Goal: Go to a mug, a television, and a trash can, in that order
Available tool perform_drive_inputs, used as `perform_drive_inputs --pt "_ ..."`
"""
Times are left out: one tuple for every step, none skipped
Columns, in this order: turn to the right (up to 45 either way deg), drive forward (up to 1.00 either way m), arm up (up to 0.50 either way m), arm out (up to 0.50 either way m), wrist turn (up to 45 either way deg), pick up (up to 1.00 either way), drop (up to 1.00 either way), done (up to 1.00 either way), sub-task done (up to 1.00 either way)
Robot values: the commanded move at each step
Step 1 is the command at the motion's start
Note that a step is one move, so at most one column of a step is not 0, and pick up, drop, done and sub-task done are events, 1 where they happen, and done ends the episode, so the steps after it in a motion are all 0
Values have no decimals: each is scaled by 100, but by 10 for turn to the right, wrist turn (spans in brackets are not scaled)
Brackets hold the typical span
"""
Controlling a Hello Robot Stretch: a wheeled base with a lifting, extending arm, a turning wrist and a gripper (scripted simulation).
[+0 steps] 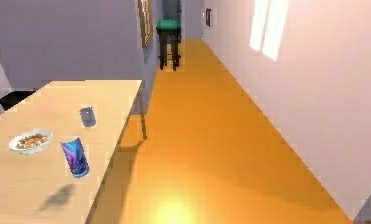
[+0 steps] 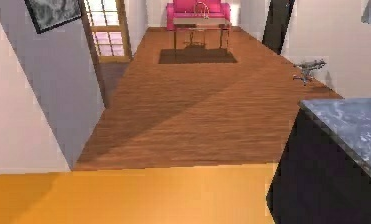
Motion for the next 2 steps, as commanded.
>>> perform_drive_inputs --pt "0 5 0 0 0 0 0 0 0" --pt "450 0 0 0 0 0 0 0 0"
